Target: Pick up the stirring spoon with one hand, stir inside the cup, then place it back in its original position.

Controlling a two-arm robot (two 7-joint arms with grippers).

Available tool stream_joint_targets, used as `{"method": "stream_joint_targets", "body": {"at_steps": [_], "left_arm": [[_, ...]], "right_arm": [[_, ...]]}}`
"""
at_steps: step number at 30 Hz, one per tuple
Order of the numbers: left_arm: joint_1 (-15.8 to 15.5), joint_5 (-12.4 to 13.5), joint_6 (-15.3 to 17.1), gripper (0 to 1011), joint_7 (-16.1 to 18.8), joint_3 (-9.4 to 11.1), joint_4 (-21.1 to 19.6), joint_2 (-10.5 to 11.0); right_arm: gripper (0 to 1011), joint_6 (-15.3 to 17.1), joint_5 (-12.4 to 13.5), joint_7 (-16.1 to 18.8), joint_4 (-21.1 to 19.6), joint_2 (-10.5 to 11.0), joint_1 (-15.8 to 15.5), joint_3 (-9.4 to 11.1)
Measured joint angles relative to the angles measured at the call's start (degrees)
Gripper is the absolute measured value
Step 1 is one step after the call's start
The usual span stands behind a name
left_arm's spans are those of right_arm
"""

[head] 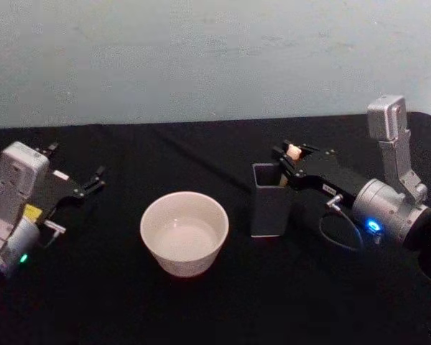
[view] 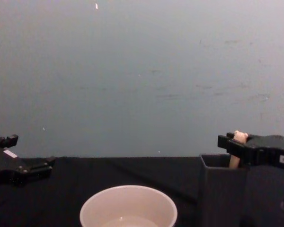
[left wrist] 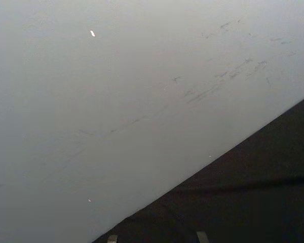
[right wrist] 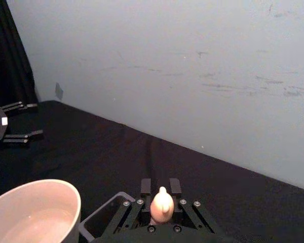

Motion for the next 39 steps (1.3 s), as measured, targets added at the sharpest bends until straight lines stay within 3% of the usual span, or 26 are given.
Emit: {"method": "stream_joint_targets", "body": {"at_steps": [16,30,36,39], "left_arm": [[0.0,0.0,0.0,1001,0.0,0.0,0.0,0.0],[0.0,0.0,0.0,1001,0.0,0.0,0.0,0.0],[0.0,0.0,0.0,1001,0.0,0.0,0.0,0.0],[0.0,0.0,0.0,1001,0.0,0.0,0.0,0.0]], "right_arm": [[214,-0.81,-0.39,1.2,-3.6,-0.24,-0.18,1.88],[214,-5.74,2.64,2.89,-9.56,0.03,0.7,5.47],[214,-7.07,2.64,3.9,-8.79,-0.72,2.36,4.75],[214,-7.66,2.22,5.14,-7.3,-1.57,3.99,3.17]]}}
